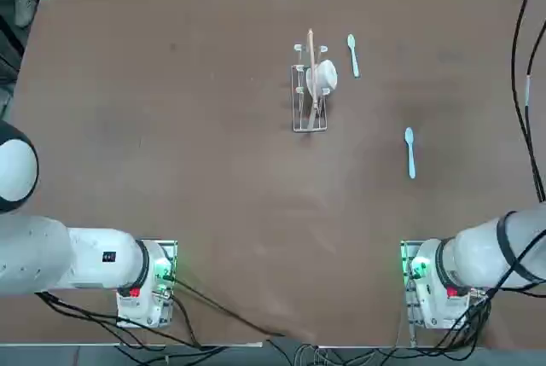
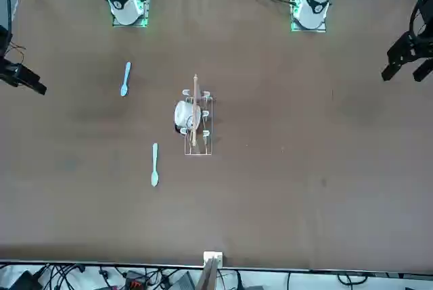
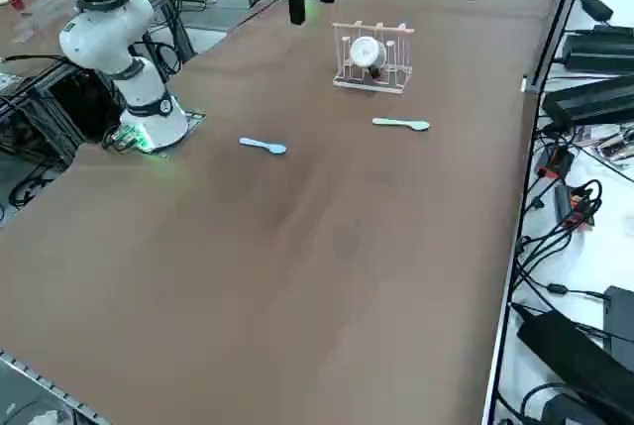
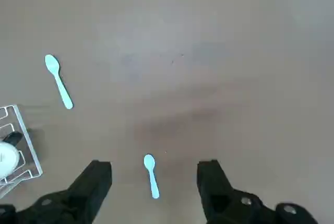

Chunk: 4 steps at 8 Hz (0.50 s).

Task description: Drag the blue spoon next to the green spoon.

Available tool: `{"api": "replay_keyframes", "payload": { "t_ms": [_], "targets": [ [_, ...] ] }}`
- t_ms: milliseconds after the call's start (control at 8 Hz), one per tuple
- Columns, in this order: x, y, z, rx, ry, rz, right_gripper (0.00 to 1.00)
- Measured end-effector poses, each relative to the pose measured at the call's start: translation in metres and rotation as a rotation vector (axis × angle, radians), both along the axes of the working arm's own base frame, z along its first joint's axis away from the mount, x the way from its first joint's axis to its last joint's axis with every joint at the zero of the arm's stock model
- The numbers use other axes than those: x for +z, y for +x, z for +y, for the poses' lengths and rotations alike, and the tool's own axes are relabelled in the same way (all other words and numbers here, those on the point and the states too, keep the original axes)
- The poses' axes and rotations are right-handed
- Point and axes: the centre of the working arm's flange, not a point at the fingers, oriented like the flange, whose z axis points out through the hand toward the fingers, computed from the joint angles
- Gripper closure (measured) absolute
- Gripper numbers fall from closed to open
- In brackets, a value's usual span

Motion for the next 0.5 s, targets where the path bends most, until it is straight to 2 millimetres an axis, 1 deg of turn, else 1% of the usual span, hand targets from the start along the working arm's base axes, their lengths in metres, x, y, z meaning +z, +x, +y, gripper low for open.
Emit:
{"api": "replay_keyframes", "payload": {
  "t_ms": [375, 500],
  "targets": [
    [-0.003, 0.000, 0.000, 0.006, 0.001, 0.011, 0.00],
    [-0.013, -0.003, 0.000, 0.005, 0.023, 0.062, 0.00]
  ]
}}
